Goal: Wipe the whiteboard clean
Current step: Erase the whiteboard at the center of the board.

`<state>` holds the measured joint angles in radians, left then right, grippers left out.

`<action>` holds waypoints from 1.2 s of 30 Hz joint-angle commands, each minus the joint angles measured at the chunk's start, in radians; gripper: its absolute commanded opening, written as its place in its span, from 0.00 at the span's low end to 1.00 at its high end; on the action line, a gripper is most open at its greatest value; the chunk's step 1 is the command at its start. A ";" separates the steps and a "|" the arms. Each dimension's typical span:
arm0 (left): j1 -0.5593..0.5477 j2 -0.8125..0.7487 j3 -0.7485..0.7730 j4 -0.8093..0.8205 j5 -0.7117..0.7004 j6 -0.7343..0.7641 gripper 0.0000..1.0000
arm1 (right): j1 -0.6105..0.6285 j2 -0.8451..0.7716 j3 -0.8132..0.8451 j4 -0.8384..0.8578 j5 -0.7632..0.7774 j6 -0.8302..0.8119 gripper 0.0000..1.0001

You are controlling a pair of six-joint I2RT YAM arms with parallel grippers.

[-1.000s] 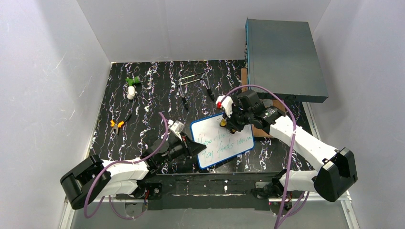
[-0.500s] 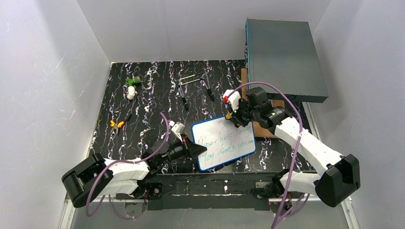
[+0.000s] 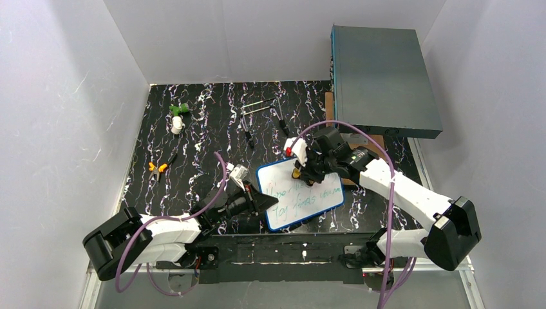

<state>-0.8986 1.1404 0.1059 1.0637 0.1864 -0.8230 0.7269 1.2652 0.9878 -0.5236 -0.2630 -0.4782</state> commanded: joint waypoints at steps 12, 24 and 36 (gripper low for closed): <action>-0.007 -0.009 0.007 0.082 0.051 0.017 0.00 | -0.029 -0.013 0.016 0.015 -0.029 -0.005 0.01; -0.008 0.019 0.026 0.085 0.073 0.014 0.00 | -0.073 0.020 0.016 0.159 0.257 0.128 0.01; -0.007 0.008 0.030 0.074 0.080 0.014 0.00 | -0.017 -0.005 0.024 -0.018 -0.168 0.007 0.01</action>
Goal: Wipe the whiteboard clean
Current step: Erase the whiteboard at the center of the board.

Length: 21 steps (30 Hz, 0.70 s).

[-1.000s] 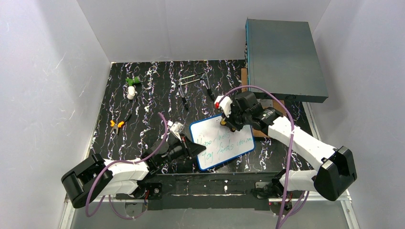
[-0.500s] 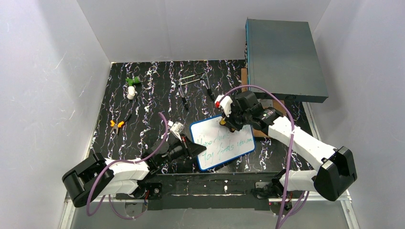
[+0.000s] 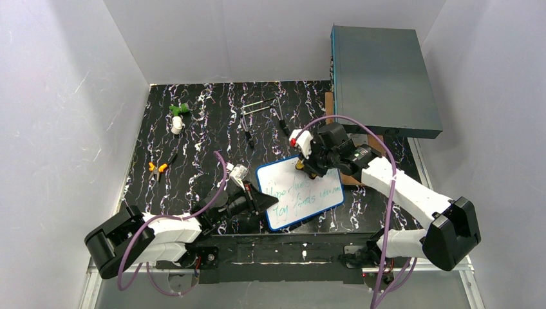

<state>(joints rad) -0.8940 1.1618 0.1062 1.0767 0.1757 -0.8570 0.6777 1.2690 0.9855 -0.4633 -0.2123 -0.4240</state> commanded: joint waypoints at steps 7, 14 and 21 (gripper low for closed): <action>-0.014 -0.017 0.026 0.063 0.090 0.046 0.00 | 0.026 -0.023 -0.028 0.040 0.080 -0.032 0.01; -0.012 -0.051 0.033 -0.004 0.076 0.037 0.00 | 0.036 -0.051 -0.095 -0.020 0.103 -0.155 0.01; -0.012 -0.066 0.033 -0.012 0.073 0.035 0.00 | 0.024 -0.035 -0.048 0.039 0.293 -0.081 0.01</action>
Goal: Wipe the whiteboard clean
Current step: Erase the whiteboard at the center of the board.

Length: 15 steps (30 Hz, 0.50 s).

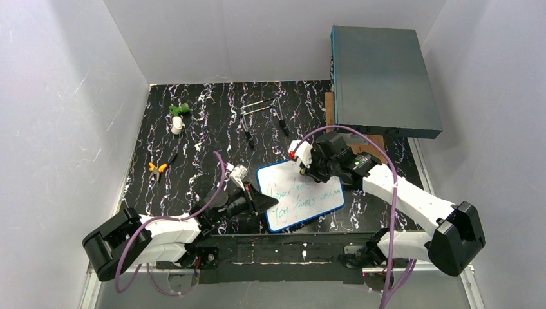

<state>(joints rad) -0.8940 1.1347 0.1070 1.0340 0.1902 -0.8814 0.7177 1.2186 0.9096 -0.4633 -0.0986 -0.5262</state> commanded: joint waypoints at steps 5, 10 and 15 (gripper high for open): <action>-0.012 -0.018 0.039 0.041 0.066 0.056 0.00 | -0.005 0.055 0.102 -0.054 -0.026 0.028 0.01; -0.013 0.009 0.052 0.052 0.080 0.051 0.00 | 0.051 0.056 0.109 -0.137 -0.210 -0.016 0.01; -0.013 0.017 0.056 0.056 0.083 0.050 0.00 | 0.032 0.043 0.095 -0.030 -0.047 0.047 0.01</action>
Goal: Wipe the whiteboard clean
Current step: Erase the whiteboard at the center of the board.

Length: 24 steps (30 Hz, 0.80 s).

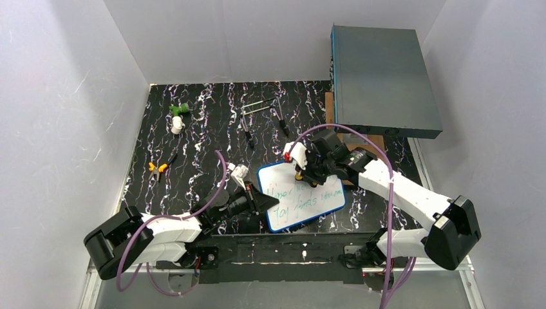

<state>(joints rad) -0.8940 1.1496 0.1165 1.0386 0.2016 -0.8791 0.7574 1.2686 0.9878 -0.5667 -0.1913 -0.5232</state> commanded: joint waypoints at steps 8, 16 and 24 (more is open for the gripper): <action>-0.013 -0.016 0.045 0.039 0.080 0.047 0.00 | -0.113 -0.003 0.015 0.116 0.207 0.091 0.01; -0.012 -0.020 0.040 0.045 0.081 0.046 0.00 | -0.002 0.013 0.012 -0.055 -0.154 -0.044 0.01; -0.012 -0.027 0.048 0.037 0.094 0.045 0.00 | -0.099 0.023 0.050 0.043 0.044 0.067 0.01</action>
<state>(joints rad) -0.8940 1.1542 0.1291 1.0248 0.2111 -0.8822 0.7200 1.2701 0.9878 -0.5751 -0.2169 -0.5037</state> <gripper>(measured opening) 0.049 0.086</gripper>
